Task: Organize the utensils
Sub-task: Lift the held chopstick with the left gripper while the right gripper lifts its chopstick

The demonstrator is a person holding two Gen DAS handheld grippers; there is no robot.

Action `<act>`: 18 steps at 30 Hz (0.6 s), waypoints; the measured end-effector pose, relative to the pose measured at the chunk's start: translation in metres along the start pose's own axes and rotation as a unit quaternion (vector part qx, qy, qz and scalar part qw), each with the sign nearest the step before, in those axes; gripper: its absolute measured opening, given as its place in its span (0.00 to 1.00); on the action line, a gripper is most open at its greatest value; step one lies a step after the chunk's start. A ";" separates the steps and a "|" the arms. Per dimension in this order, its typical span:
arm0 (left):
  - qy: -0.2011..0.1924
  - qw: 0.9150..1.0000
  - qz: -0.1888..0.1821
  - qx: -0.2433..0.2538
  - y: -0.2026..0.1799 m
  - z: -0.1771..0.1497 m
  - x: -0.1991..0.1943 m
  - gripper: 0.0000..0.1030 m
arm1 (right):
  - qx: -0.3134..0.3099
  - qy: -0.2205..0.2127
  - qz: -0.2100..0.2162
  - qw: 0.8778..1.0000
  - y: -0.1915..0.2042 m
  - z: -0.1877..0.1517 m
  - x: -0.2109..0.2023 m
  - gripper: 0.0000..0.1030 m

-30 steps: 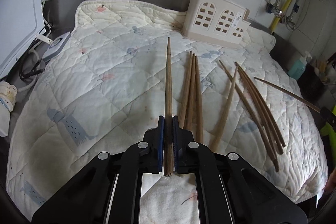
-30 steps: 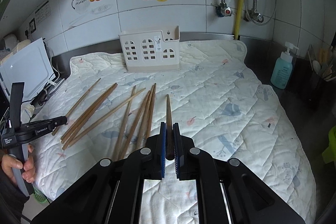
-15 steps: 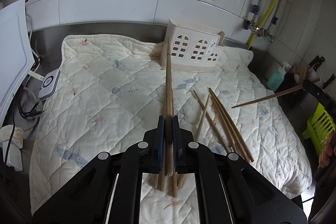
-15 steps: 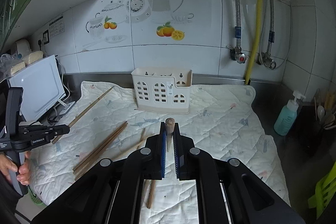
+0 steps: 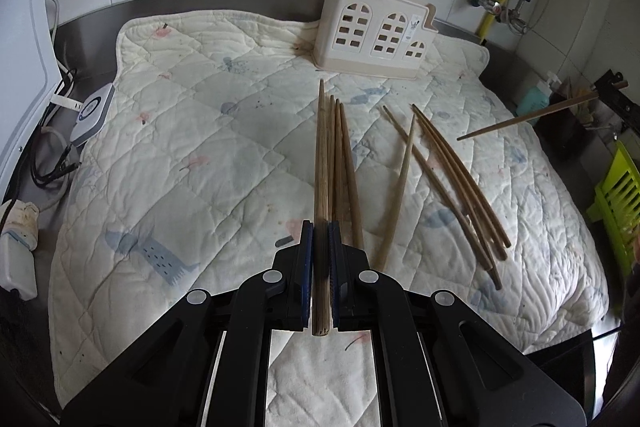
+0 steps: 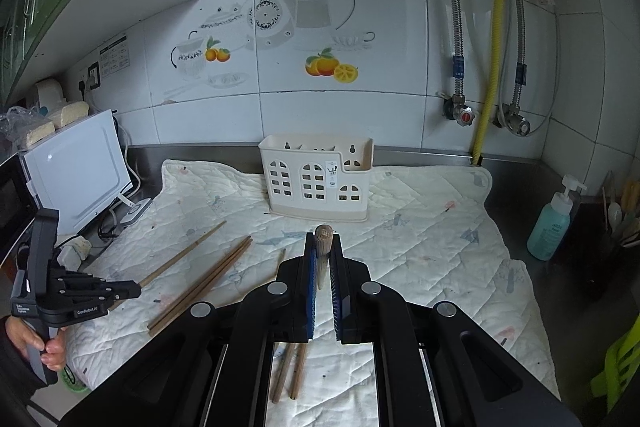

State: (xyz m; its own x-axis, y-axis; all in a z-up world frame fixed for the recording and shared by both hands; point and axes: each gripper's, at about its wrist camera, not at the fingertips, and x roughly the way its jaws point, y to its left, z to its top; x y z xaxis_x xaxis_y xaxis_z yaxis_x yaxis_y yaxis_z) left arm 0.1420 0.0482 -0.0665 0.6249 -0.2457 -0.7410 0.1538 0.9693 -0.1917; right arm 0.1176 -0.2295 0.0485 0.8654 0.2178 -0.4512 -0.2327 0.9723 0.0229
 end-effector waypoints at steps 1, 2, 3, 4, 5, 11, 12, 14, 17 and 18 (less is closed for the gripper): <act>0.003 1.000 0.000 -0.003 0.002 -0.002 0.003 0.05 | 0.001 0.000 0.000 1.000 0.000 0.000 0.000 0.06; 0.006 1.000 -0.002 -0.006 0.003 -0.004 0.005 0.05 | 0.001 0.000 0.001 1.000 0.000 -0.001 0.000 0.06; 0.008 1.000 -0.003 -0.008 0.005 -0.006 0.008 0.05 | 0.001 0.000 0.001 1.000 0.000 -0.001 0.000 0.06; 0.008 1.000 -0.001 -0.011 0.006 -0.007 0.010 0.05 | 0.000 0.000 0.001 1.000 0.000 -0.001 0.000 0.06; 0.010 1.000 -0.002 -0.014 0.007 -0.008 0.012 0.05 | 0.000 0.001 0.001 1.000 0.000 -0.001 0.000 0.06; -0.008 1.000 -0.001 -0.026 0.007 -0.009 0.006 0.05 | 0.003 -0.004 0.000 1.000 -0.003 0.001 -0.002 0.06; -0.018 1.000 0.001 -0.021 0.005 -0.007 0.001 0.05 | 0.003 -0.006 -0.001 1.000 -0.004 0.003 -0.003 0.06; -0.035 0.999 0.007 -0.011 0.000 0.000 -0.008 0.05 | 0.004 -0.009 0.000 1.000 -0.006 0.007 -0.004 0.06; -0.054 0.998 0.001 -0.010 -0.002 0.017 -0.018 0.05 | 0.003 -0.014 0.003 1.000 -0.007 0.014 -0.004 0.06; -0.061 0.998 -0.003 -0.010 -0.003 0.024 -0.022 0.05 | 0.001 -0.016 0.003 1.000 -0.008 0.017 -0.004 0.06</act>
State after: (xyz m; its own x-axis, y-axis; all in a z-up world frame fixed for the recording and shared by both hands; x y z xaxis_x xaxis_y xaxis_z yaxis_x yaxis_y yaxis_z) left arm 0.1464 0.0511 -0.0344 0.7130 -0.2481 -0.6558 0.1435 0.9671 -0.2099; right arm 0.1236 -0.2363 0.0653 0.8776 0.2269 -0.4224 -0.2380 0.9709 0.0271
